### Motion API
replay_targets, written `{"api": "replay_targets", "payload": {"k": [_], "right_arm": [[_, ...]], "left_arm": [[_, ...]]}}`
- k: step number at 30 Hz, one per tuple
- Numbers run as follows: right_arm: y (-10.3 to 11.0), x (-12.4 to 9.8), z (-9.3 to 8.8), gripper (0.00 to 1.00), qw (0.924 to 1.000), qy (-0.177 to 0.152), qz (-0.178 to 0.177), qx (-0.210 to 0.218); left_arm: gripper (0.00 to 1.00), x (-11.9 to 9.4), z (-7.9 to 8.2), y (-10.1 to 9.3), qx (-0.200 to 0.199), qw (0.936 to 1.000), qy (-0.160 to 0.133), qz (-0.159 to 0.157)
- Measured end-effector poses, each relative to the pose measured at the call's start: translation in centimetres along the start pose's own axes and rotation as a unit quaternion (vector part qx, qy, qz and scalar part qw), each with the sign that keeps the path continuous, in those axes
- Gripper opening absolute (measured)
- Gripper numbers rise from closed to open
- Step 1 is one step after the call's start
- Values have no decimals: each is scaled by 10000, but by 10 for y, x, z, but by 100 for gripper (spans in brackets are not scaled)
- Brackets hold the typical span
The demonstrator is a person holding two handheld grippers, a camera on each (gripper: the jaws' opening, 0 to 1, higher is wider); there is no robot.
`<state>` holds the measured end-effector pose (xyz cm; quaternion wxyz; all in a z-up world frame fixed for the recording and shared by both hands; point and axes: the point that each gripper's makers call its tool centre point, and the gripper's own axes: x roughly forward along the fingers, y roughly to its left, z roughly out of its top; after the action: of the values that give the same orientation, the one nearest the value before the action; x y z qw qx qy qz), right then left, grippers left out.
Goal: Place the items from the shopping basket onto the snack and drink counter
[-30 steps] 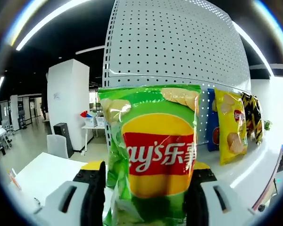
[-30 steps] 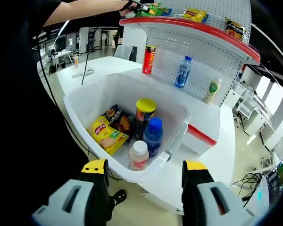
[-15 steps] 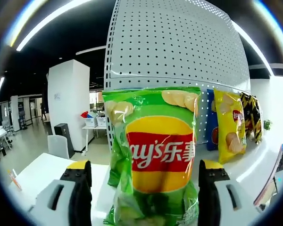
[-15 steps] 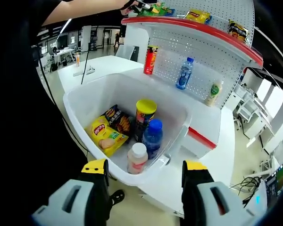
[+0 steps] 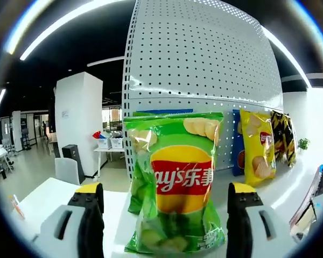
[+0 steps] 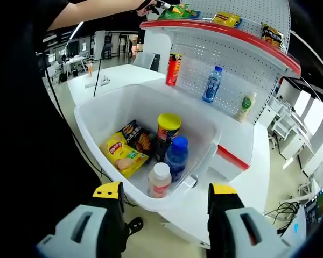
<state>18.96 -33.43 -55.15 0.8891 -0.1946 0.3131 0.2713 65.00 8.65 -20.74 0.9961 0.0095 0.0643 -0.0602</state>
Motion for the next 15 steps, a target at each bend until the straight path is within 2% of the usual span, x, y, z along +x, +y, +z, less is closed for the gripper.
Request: {"api": "replay_targets", "payload": {"k": [4,15], "right_arm": [[1,3,1,62,10000,17,46,-61],[5,8,8,62,9997,-88,181,-140]], "left_arm": [[95,-6,5,-2,139,9999,-87,-51],[95,-18,9,4,238,9997,-32,-58]]}}
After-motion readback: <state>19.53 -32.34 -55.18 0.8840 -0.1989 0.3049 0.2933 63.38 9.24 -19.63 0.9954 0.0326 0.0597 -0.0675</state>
